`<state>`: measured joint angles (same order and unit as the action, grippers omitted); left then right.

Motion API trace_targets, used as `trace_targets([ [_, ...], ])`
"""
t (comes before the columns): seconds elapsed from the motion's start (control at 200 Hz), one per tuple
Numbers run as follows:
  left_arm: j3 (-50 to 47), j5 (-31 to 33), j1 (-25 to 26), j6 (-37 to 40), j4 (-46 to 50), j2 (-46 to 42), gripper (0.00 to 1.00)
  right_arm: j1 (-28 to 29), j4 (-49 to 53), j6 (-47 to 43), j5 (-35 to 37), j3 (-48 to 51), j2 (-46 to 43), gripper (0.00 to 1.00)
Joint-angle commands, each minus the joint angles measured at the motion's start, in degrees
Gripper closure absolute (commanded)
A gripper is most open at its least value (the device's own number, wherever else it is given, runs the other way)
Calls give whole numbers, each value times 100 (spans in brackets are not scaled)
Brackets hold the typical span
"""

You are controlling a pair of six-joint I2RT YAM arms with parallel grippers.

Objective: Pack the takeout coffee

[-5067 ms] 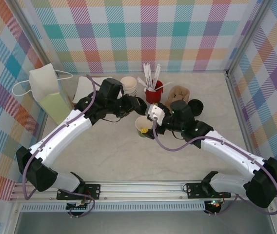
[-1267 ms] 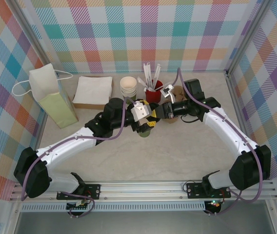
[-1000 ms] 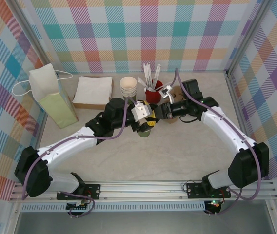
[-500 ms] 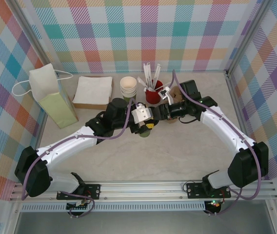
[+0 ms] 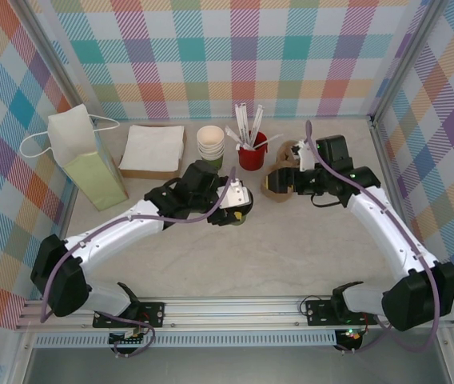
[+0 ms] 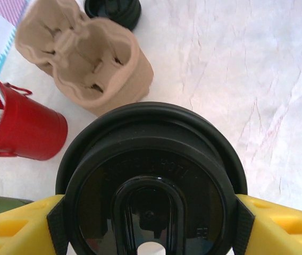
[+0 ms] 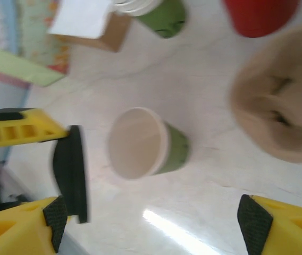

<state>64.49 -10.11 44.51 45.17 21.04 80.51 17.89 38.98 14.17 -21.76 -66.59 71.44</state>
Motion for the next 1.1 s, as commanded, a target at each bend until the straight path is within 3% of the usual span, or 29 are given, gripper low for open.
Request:
trace_targets([
  [0.0,395,201,87,451,756,239,26,-137,467,-176,1169,255,-212,12],
  [0.315,1136,426,75,942,1492,944,26,-398,594,-415,1725,801,-349,5],
  [1.095,2087,474,-105,1337,2227,1875,26,-429,400,-547,1608,1007,-332,5],
])
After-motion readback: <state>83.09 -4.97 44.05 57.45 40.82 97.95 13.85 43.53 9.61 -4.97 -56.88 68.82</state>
